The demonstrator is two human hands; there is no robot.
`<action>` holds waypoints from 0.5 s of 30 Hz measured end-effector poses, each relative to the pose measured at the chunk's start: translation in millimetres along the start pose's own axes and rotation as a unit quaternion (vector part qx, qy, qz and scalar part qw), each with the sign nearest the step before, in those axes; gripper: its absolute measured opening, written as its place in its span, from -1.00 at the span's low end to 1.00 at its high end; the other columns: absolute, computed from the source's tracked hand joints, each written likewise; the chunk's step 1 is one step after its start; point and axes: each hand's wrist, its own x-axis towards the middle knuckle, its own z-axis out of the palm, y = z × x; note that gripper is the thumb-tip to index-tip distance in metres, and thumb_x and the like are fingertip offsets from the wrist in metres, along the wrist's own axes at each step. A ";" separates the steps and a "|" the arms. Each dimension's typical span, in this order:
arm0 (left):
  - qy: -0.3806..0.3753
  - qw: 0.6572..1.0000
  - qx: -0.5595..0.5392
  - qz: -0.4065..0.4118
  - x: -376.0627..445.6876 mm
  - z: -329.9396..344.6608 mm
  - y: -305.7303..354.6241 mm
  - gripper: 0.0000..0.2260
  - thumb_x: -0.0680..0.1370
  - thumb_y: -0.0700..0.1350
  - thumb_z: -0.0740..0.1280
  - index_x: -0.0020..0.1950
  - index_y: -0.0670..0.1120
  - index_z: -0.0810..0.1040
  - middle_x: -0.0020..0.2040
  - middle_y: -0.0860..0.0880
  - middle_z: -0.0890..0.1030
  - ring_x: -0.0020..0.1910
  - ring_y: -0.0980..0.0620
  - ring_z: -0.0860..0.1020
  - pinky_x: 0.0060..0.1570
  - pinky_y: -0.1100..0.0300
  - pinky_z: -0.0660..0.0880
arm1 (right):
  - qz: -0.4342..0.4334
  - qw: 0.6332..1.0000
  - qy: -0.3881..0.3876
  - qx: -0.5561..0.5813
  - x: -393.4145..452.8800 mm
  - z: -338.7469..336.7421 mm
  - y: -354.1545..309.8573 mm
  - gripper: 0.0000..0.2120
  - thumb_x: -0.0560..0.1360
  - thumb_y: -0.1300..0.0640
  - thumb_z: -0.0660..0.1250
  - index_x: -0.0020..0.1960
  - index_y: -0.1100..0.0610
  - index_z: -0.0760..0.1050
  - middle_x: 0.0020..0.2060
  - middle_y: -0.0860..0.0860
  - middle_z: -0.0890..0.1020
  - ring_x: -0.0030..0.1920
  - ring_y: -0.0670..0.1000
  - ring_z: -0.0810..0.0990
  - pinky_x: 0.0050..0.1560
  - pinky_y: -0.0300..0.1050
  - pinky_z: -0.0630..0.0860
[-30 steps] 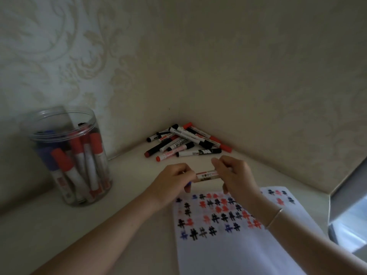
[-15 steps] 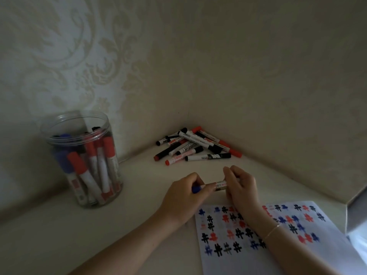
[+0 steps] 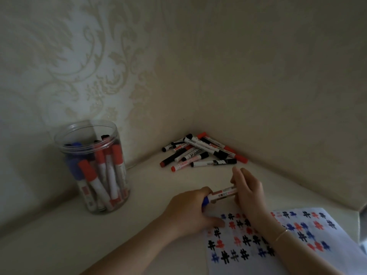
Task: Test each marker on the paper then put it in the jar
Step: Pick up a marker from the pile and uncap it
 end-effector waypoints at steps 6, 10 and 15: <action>-0.003 0.996 0.087 -0.034 0.3 -34.3 -20.7 -0.73 0.46 0.18 0.38 0.08 0.12 0.48 -0.16 0.12 0.54 -0.22 0.16 0.49 -0.23 0.25 0.44 | -0.041 0.986 -0.030 -0.159 13.0 -23.7 -15.7 -0.81 0.55 0.02 0.27 -0.16 0.08 0.35 -0.35 0.04 0.46 -0.34 0.03 0.40 -0.35 -0.13 0.34; 0.085 0.973 0.207 -0.062 -2.8 -54.2 -35.9 -0.74 0.53 -0.05 0.33 0.22 0.07 0.47 -0.19 0.12 0.50 -0.23 0.13 0.49 -0.27 0.30 0.41 | -0.129 0.904 -0.240 -0.329 11.7 -42.4 -14.5 -0.85 0.45 -0.02 0.40 -0.14 -0.13 0.42 -0.12 -0.18 0.52 -0.11 -0.11 0.51 -0.08 -0.23 0.47; 0.149 0.965 0.203 -0.074 -0.1 -57.7 -37.5 -0.90 0.58 -0.10 0.23 0.09 -0.02 0.44 -0.32 0.09 0.39 -0.38 0.15 0.38 -0.42 0.29 0.27 | -0.223 0.793 -0.357 -0.440 -6.0 -15.8 -1.7 -0.44 0.44 -0.43 0.02 0.37 -0.26 0.28 0.30 -0.27 0.25 0.30 -0.23 0.21 0.32 -0.32 0.10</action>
